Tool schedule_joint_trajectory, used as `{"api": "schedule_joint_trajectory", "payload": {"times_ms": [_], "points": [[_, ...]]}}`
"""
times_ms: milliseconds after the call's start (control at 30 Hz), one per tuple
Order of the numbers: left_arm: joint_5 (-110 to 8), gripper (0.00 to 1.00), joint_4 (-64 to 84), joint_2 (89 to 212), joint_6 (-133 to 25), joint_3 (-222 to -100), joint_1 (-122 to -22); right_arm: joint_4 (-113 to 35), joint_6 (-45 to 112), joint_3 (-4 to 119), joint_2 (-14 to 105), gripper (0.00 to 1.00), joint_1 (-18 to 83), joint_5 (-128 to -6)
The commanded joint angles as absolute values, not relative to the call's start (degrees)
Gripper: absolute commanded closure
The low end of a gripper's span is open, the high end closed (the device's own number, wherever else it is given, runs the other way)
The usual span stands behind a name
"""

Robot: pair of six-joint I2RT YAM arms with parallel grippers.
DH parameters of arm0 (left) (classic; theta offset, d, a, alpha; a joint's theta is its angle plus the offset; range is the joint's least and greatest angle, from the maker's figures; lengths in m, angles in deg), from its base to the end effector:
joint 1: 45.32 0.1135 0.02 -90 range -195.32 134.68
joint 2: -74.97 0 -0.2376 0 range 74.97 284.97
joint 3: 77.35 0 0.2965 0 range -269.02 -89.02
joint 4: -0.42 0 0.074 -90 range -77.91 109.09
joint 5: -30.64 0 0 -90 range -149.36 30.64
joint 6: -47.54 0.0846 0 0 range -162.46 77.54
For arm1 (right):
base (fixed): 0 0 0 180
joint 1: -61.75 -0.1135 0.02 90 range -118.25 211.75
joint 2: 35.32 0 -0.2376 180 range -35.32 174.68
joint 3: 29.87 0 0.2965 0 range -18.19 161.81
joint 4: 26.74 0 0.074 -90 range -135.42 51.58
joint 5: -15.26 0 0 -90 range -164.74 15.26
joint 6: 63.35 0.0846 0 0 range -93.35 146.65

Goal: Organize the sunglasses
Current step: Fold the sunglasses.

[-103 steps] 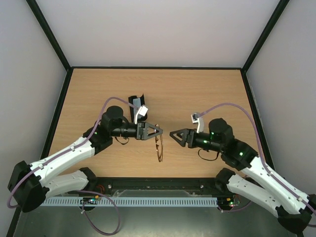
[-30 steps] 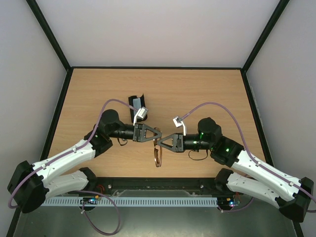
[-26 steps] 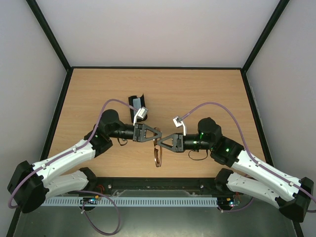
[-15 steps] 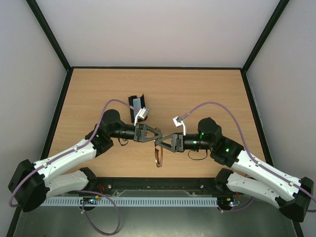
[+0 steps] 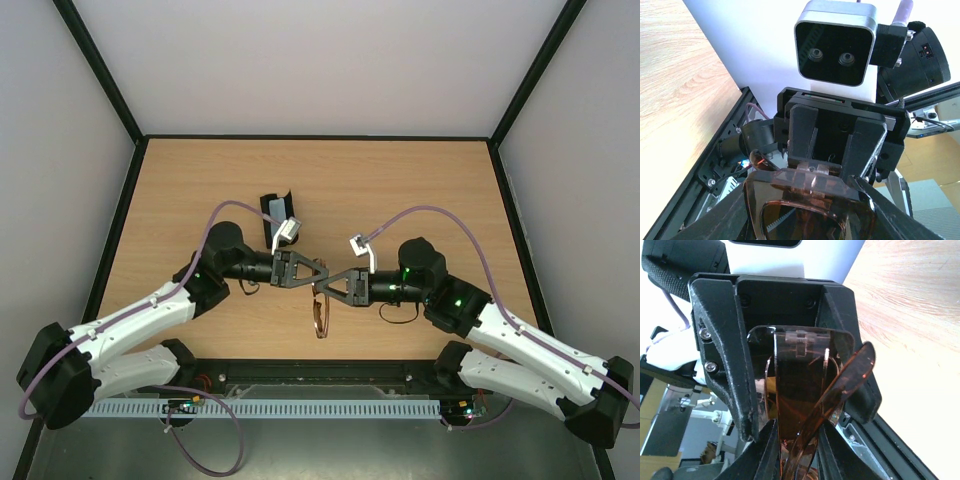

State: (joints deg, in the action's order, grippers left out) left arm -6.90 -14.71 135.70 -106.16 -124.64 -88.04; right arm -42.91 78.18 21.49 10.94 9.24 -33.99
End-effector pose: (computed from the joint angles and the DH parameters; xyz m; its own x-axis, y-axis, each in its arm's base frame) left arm 0.1879 -0.2648 0.2556 -0.8830 0.0719 -0.4638 0.4606 -0.0578 -0.8857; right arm 0.1306 0.2610 0.2850 -0.8486 -0.1318 -0.5124 -0.5250 0.0899 0.8463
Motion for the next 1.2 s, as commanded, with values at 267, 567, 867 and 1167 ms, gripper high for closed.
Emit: {"api": "schedule_joint_trajectory", "payload": {"times_ms": [267,567,867,1167], "points": [[-6.6,0.46,-16.3,137.0,-106.3,-125.1,-87.4,-41.1,77.8,21.9,11.2,0.86,8.9,-35.5],[-8.3,0.16,-13.2,136.8,-105.0,-128.1,-83.5,-42.1,78.6,19.8,9.4,0.89,8.9,-38.9],[-20.1,0.06,4.4,144.1,-94.8,-137.0,-68.2,-46.3,77.8,19.2,7.2,0.9,9.0,-42.7],[-22.1,0.07,0.5,174.7,-90.8,-152.4,-57.1,-48.1,78.4,21.4,6.2,0.9,9.0,-45.1]]}}
